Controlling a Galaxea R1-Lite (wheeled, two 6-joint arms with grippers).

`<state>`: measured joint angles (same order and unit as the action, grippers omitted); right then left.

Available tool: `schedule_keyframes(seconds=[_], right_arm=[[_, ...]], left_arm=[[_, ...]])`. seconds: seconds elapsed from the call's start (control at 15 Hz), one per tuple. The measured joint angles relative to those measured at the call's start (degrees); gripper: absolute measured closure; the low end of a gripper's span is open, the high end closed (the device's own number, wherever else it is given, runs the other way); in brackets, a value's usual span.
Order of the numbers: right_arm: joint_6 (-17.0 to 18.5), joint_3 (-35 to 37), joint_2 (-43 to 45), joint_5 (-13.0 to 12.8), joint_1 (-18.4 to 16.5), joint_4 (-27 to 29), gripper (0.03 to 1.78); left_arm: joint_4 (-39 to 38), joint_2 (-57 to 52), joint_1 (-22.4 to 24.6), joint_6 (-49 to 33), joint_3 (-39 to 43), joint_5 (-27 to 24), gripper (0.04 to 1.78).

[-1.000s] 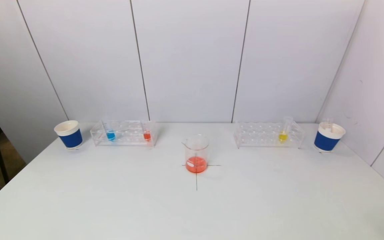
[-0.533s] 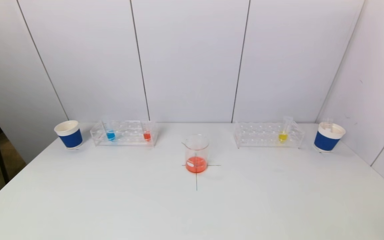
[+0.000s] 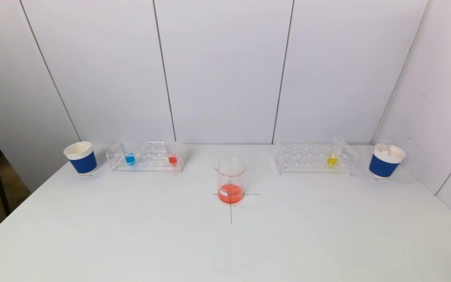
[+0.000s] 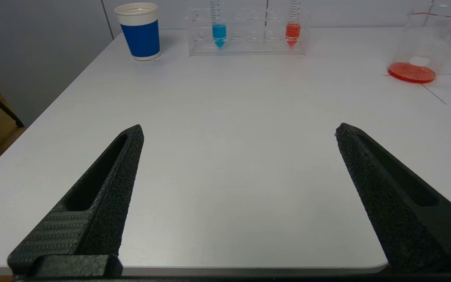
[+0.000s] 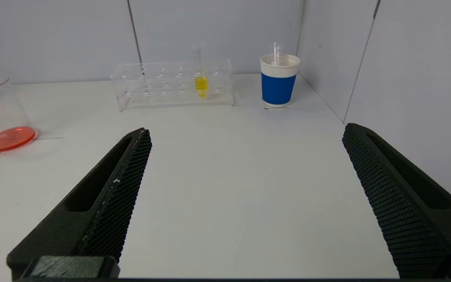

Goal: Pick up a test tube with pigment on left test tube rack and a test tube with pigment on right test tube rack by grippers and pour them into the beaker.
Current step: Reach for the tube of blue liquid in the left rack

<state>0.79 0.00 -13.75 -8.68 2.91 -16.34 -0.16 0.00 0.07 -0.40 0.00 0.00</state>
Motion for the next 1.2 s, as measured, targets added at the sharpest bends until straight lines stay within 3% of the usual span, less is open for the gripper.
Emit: schedule_keyframes(seconds=[0.2,0.47,0.8,1.2], right_arm=[[-0.5,0.0,5.33,3.19,-1.76,4.99,0.04],[-1.63,-0.99,11.93,4.08,-2.47,13.09,0.04],[-1.89,-0.24,13.64,6.95,-2.58,14.43,0.04],[-2.11,0.0,13.75,7.12,-2.61,15.41,0.04]], left_arm=[[0.0,0.0,0.0,-0.01,0.0,0.0,0.1],[0.0,0.0,0.0,-0.01,0.0,0.0,0.1],[0.0,0.0,0.0,-0.01,0.0,0.0,0.1],[0.0,0.0,0.0,-0.01,0.0,0.0,0.1]])
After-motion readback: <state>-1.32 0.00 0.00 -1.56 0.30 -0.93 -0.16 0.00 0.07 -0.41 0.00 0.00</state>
